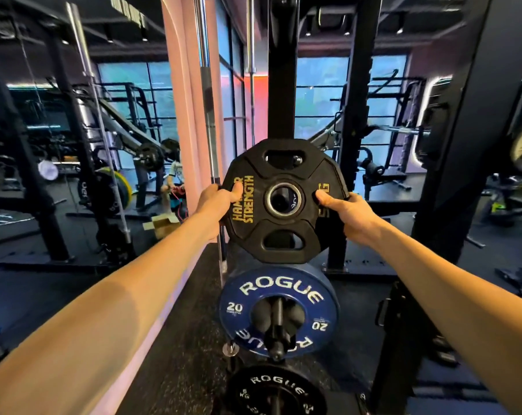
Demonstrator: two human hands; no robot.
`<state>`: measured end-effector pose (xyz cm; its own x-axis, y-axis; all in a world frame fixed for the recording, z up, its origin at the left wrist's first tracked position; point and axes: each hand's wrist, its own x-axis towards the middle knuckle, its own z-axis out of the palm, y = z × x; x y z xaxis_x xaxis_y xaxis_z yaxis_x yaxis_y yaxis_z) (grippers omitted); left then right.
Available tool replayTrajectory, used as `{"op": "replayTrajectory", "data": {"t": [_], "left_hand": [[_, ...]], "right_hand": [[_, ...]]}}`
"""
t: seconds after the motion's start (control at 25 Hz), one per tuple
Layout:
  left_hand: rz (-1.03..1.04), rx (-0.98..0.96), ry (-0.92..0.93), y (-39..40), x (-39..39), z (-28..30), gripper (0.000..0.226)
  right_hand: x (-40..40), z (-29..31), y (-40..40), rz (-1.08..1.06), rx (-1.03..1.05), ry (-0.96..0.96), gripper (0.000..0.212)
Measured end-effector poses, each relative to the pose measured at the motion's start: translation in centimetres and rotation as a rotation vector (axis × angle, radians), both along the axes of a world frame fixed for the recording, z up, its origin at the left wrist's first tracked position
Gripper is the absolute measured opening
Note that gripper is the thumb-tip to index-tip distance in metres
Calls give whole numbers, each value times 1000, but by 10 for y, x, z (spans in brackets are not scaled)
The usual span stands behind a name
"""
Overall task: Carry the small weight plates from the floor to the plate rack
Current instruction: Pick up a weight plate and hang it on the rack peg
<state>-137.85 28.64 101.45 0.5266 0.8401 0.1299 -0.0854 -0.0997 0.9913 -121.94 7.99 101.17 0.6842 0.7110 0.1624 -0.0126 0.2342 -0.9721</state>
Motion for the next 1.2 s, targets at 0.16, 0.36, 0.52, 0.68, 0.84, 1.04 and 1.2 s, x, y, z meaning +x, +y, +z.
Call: {"op": "replayTrajectory", "data": {"t": [0.16, 0.36, 0.52, 0.68, 0.84, 1.04, 1.2], "left_hand": [[-29, -13, 23, 25, 21, -8, 35], [-50, -5, 12, 54, 47, -32, 14], [-35, 210, 57, 79, 71, -36, 15], [12, 363, 123, 105, 109, -30, 30], [18, 389, 192, 137, 143, -25, 29], [30, 363, 220, 163, 173, -25, 24], [-5, 344, 232, 172, 176, -25, 28]], "right_hand": [[20, -4, 23, -21, -32, -34, 25], [53, -31, 58, -97, -43, -23, 34], [84, -43, 81, -132, -102, -151, 45], [114, -37, 112, -176, -119, -257, 50], [149, -37, 142, -177, -229, -383, 48], [184, -31, 168, -162, -304, -421, 56], [198, -32, 173, -162, -373, -488, 53]]}}
